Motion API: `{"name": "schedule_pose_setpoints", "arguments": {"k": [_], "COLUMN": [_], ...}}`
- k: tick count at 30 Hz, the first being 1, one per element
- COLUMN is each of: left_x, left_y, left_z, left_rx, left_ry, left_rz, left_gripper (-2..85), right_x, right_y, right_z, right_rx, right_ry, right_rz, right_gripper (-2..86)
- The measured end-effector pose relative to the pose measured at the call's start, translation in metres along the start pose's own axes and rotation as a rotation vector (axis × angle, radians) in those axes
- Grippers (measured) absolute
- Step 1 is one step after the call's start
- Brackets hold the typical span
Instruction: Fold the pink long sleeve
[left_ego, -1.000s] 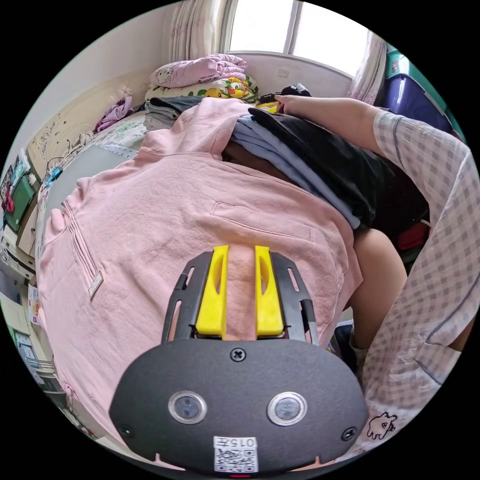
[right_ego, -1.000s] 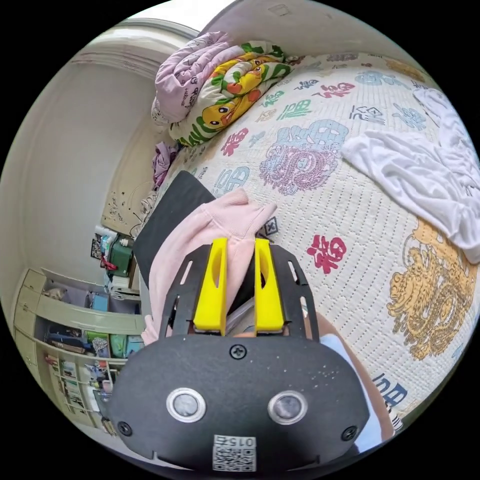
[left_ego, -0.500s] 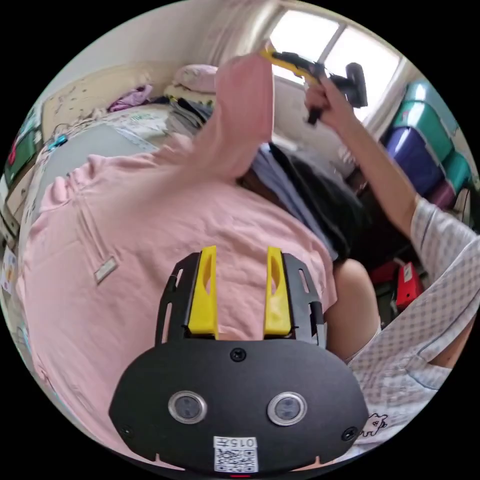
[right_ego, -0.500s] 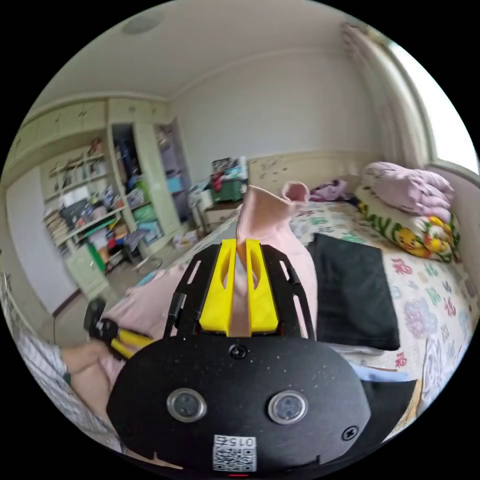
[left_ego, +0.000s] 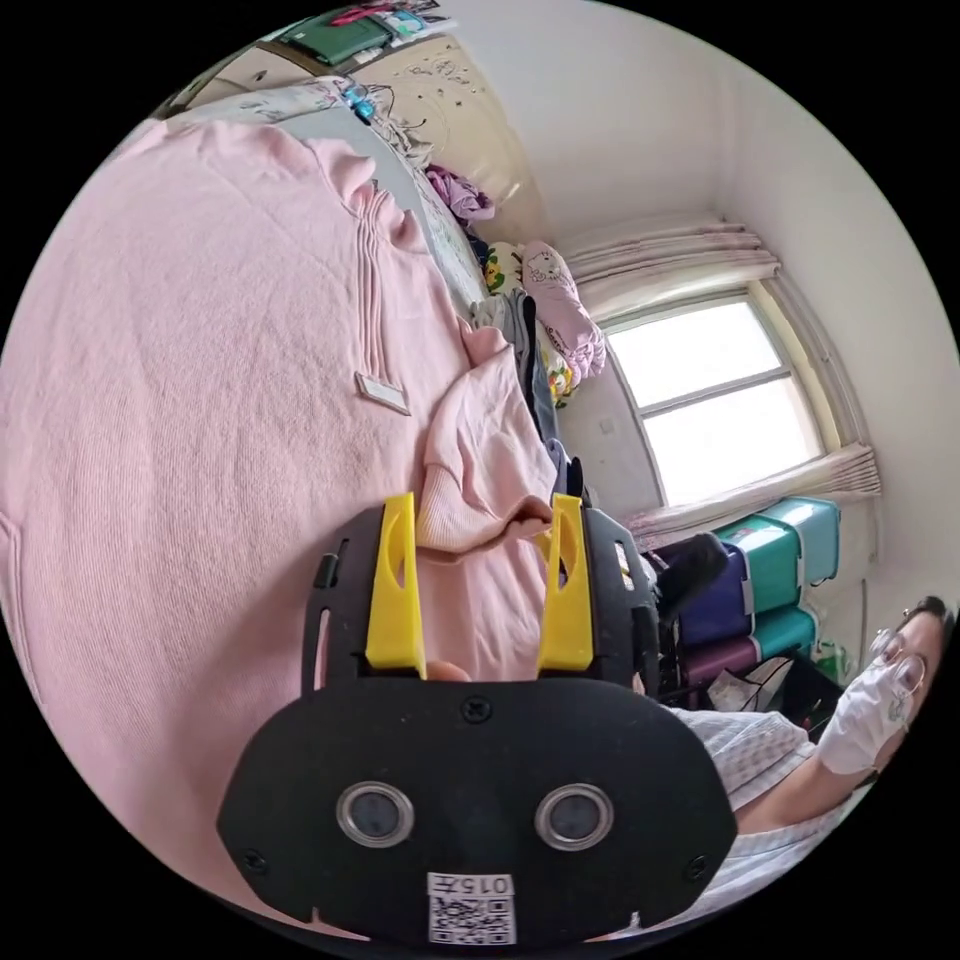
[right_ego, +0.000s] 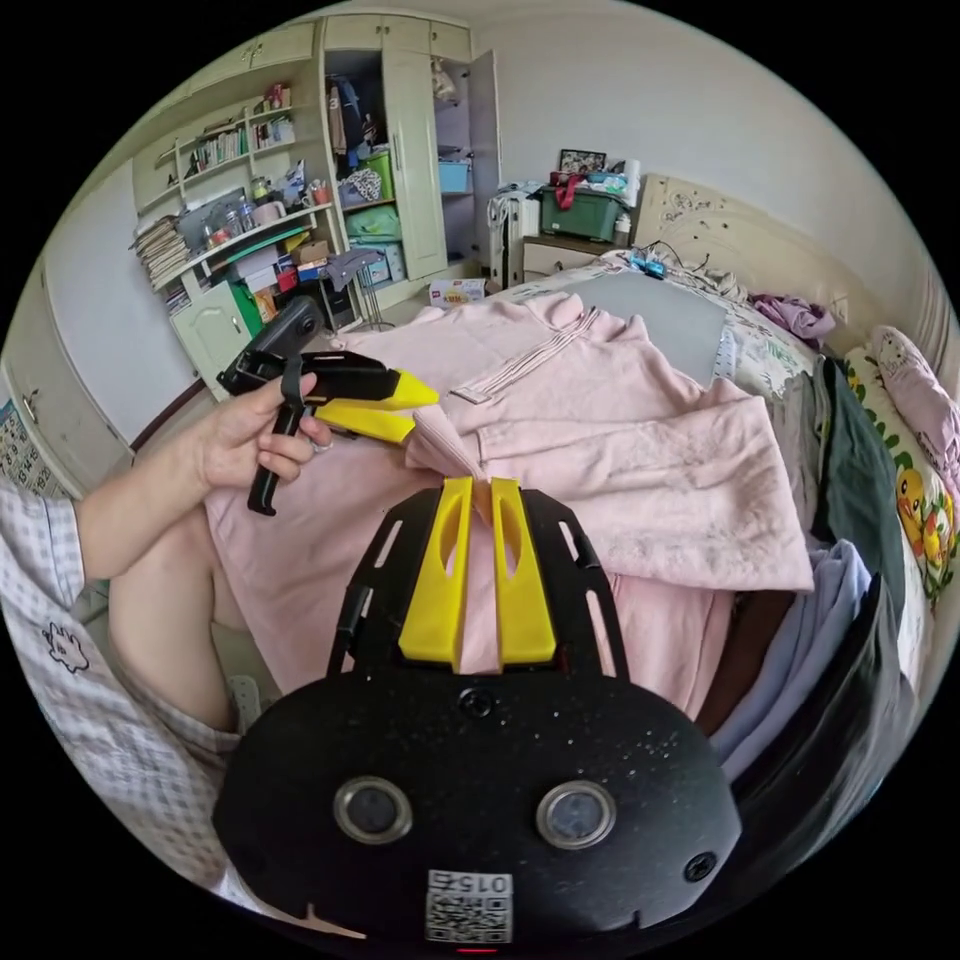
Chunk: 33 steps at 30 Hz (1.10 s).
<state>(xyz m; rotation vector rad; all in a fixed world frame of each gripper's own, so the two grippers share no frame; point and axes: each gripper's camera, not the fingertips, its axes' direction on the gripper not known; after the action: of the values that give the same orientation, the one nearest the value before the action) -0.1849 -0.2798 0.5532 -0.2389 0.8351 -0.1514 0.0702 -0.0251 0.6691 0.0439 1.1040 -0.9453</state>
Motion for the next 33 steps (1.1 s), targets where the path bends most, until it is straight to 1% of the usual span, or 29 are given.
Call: {"name": "schedule_pose_setpoints", "arguments": {"k": [6, 8, 10, 13, 18, 20, 23, 26, 28, 30, 33], "left_x": [-0.001, 0.001, -0.002, -0.005, -0.009, -0.002, 0.010, 0.018, 0.018, 0.020, 0.038], "left_y": [-0.007, -0.013, -0.017, -0.014, -0.012, -0.011, -0.009, -0.009, -0.008, -0.008, -0.004], "left_z": [-0.007, 0.001, 0.011, 0.016, 0.011, 0.011, 0.018, 0.026, 0.031, 0.027, -0.001], "left_rx": [-0.014, -0.074, -0.140, -0.146, -0.142, -0.163, -0.210, -0.235, -0.266, -0.251, -0.159], "left_ry": [-0.104, -0.098, -0.076, -0.130, -0.145, -0.236, -0.302, -0.394, -0.368, -0.336, -0.255], "left_rz": [0.042, 0.087, 0.095, 0.106, 0.103, 0.136, 0.201, 0.249, 0.269, 0.272, 0.317], "left_gripper": [17.1, 15.1, 13.8, 11.1, 10.4, 10.8, 10.6, 6.2, 3.1, 1.3, 0.3], "right_x": [-0.009, -0.015, -0.022, -0.034, -0.059, -0.072, -0.082, -0.087, -0.086, -0.085, -0.085], "right_y": [-0.006, -0.005, -0.004, -0.006, -0.012, -0.015, -0.017, -0.019, -0.021, -0.023, -0.026], "right_z": [0.000, 0.000, -0.004, -0.006, 0.013, 0.024, 0.039, 0.045, 0.044, 0.039, 0.021], "right_rx": [-0.042, -0.074, -0.051, -0.035, -0.128, -0.165, -0.228, -0.245, -0.241, -0.220, -0.137], "right_ry": [-0.018, -0.053, -0.057, -0.031, 0.038, 0.097, 0.164, 0.207, 0.189, 0.193, 0.160], "right_rz": [-0.065, -0.090, -0.108, -0.146, -0.242, -0.283, -0.311, -0.326, -0.320, -0.302, -0.302], "right_gripper": [4.7, 5.7, 6.2, 7.2, 9.1, 9.4, 8.3, 5.7, 3.2, 1.1, 0.0]}}
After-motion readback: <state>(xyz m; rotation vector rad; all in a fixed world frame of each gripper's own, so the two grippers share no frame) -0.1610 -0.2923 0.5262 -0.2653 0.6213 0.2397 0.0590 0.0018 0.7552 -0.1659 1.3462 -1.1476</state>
